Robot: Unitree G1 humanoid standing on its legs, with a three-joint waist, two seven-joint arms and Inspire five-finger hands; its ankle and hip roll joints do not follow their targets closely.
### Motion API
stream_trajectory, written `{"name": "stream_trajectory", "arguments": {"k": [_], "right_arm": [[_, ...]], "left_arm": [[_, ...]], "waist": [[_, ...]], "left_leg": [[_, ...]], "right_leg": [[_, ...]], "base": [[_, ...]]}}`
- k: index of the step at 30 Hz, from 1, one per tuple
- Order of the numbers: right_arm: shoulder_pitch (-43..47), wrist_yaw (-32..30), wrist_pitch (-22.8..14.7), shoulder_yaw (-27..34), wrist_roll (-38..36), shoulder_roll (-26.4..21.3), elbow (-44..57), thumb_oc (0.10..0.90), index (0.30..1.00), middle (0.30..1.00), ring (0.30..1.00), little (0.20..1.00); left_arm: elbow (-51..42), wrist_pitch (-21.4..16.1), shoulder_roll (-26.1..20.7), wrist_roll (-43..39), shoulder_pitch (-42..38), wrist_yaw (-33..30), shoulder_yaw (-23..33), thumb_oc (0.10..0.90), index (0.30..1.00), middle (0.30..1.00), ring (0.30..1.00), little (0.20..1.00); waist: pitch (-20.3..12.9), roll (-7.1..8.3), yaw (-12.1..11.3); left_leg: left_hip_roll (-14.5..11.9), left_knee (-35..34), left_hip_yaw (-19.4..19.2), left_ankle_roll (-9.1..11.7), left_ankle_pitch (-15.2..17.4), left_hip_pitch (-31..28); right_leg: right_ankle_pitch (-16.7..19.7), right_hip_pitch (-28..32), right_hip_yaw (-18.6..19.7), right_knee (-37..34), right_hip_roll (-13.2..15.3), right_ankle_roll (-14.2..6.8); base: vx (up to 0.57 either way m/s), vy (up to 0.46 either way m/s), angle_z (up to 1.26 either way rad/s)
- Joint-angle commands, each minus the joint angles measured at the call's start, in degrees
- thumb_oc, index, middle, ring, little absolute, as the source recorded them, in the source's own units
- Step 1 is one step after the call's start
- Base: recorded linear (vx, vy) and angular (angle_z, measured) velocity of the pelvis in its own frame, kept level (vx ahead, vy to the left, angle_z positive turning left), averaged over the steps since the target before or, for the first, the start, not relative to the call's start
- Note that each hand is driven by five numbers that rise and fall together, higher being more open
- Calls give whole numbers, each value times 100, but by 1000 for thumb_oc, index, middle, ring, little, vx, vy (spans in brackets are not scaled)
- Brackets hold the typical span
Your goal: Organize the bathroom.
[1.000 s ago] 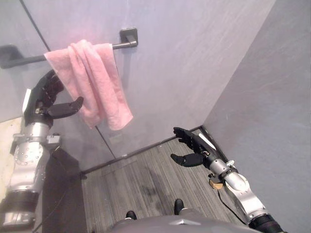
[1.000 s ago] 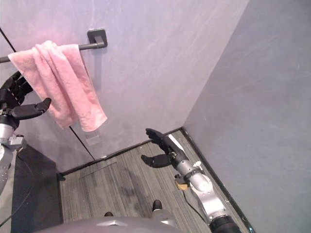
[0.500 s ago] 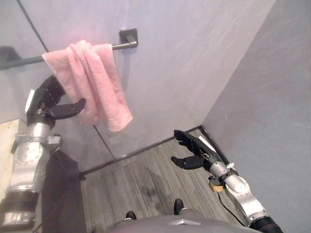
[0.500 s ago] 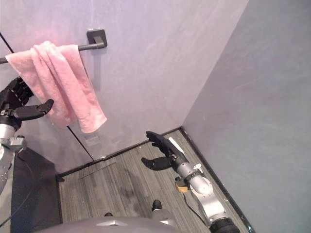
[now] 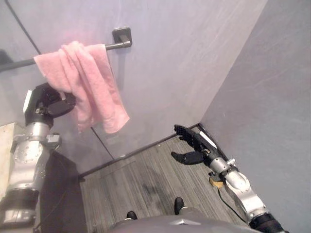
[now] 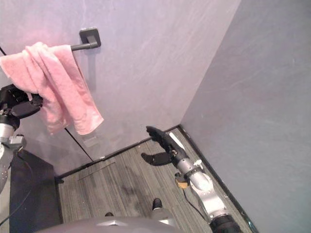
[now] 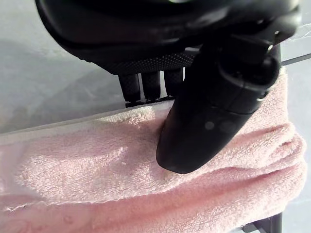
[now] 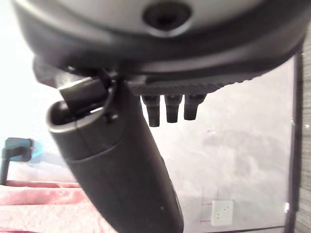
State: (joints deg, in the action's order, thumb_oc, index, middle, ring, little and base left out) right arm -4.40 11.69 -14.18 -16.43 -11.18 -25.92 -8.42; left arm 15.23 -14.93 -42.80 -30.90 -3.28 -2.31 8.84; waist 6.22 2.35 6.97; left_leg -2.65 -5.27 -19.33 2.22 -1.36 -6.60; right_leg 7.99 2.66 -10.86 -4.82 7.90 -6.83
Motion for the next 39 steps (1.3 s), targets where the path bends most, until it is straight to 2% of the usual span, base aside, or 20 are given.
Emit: {"name": "stream_trajectory", "arguments": {"k": [1,6,12,21,28,36,39], "right_arm": [[1643,-338,-806,2,-499,-330,672,800,900,900,900,900],[2596,-604,-585,-202,-523,-316,720,800,900,900,900,900],[3109,-635,-253,-248,-1016,-264,625,800,900,900,900,900],[3582,-880,-232,-339,-975,-48,41,800,900,900,900,900],[4109,-1412,-274,-390,-984,-127,-464,800,900,900,900,900],[4720,-1200,-215,-581,-1302,-258,-956,800,900,900,900,900],[4912,-1007,-82,-657,-1472,-279,-1057,800,900,900,900,900]], "left_arm": [[317,-676,-60,218,-1396,-243,-389,400,300,300,300,300],[117,-597,82,328,-1571,-206,-640,400,300,300,300,300],[-116,-435,238,399,-1703,-117,-795,400,300,300,300,300],[-233,-247,327,439,-1869,8,-979,400,300,300,300,300],[-241,-65,326,323,-2098,117,-1154,400,300,300,300,300],[-238,3,380,263,-2270,222,-1371,400,300,300,300,300],[-270,30,437,258,-2285,249,-1426,400,300,300,300,300]], "waist": [[-211,-534,-99],[-245,-472,-311],[-298,-389,-466],[-343,-303,-629],[-368,-246,-723],[-374,-209,-842],[-384,-191,-897]], "left_leg": [[97,68,342,1,481,-294],[113,90,448,25,471,-259],[124,89,562,43,470,-220],[150,74,690,63,478,-195],[158,33,786,84,462,-174],[146,27,873,116,438,-143],[143,27,918,127,426,-125]], "right_leg": [[-1191,182,-368,635,-150,-478],[-1217,253,-466,613,-156,-421],[-1232,303,-573,587,-160,-383],[-1197,365,-648,496,-159,-365],[-1143,382,-660,418,-180,-360],[-1141,408,-735,395,-198,-328],[-1158,416,-774,401,-203,-313]], "base": [[0,0,0],[9,-7,7],[19,-14,18],[29,-15,12],[36,-17,8],[24,-9,10],[13,3,6]]}}
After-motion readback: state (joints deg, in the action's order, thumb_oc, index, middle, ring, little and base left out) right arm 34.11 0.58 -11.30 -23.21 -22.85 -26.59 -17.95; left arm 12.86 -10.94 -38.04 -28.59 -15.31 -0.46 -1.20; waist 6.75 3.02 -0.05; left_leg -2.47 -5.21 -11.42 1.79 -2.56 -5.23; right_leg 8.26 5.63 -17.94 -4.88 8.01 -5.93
